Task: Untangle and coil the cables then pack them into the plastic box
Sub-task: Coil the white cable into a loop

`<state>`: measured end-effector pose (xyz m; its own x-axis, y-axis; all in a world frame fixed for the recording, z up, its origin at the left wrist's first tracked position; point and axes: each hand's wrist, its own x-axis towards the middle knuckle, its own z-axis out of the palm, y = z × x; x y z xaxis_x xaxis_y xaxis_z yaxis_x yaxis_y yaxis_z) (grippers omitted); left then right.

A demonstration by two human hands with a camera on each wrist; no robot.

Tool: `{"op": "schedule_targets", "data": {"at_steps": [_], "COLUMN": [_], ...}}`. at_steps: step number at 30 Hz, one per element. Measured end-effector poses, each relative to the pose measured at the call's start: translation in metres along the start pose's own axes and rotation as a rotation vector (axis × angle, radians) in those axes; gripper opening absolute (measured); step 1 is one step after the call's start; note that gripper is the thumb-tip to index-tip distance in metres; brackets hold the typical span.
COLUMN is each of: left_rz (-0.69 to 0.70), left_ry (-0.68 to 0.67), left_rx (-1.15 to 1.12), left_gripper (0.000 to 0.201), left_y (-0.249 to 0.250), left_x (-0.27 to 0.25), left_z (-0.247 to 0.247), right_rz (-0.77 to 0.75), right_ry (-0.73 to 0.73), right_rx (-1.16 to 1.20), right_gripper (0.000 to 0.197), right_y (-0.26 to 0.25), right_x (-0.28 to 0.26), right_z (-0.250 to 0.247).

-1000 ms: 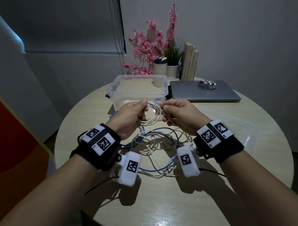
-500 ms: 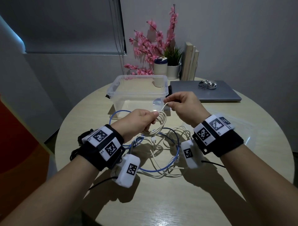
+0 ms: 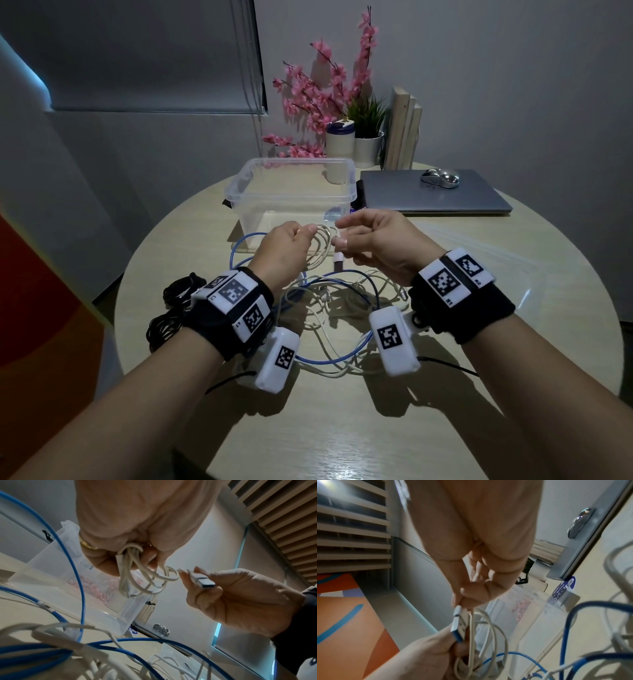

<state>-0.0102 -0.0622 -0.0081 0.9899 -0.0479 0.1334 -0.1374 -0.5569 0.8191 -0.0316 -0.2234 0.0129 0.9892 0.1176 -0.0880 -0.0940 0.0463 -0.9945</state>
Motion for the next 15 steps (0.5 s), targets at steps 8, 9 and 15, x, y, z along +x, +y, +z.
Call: {"op": "schedule_targets", "data": {"at_steps": [8,9,15], "left_rz": [-0.032,-0.036,-0.061], "left_ry": [-0.093,-0.106,-0.151], "left_rx": [-0.268,-0.296,-0.541], "left_gripper": [0.037,0.038,0.037], "left_y": [0.000,0.001,0.003], "left_x": [-0.002,-0.003,-0.004], "left_z": [0.009,0.009,0.009], "right_rz": [-0.131,-0.155,-0.271], "right_ry": [0.134,0.156,0.274], "right_rx": [0.028,-0.018,-0.300], "right_gripper": [0.028,0.028,0.030], "right_y": [0.004,0.005,0.011], "right_x": [0.003,0.004,0.010], "right_z": [0.007,0.007,0.006]}}
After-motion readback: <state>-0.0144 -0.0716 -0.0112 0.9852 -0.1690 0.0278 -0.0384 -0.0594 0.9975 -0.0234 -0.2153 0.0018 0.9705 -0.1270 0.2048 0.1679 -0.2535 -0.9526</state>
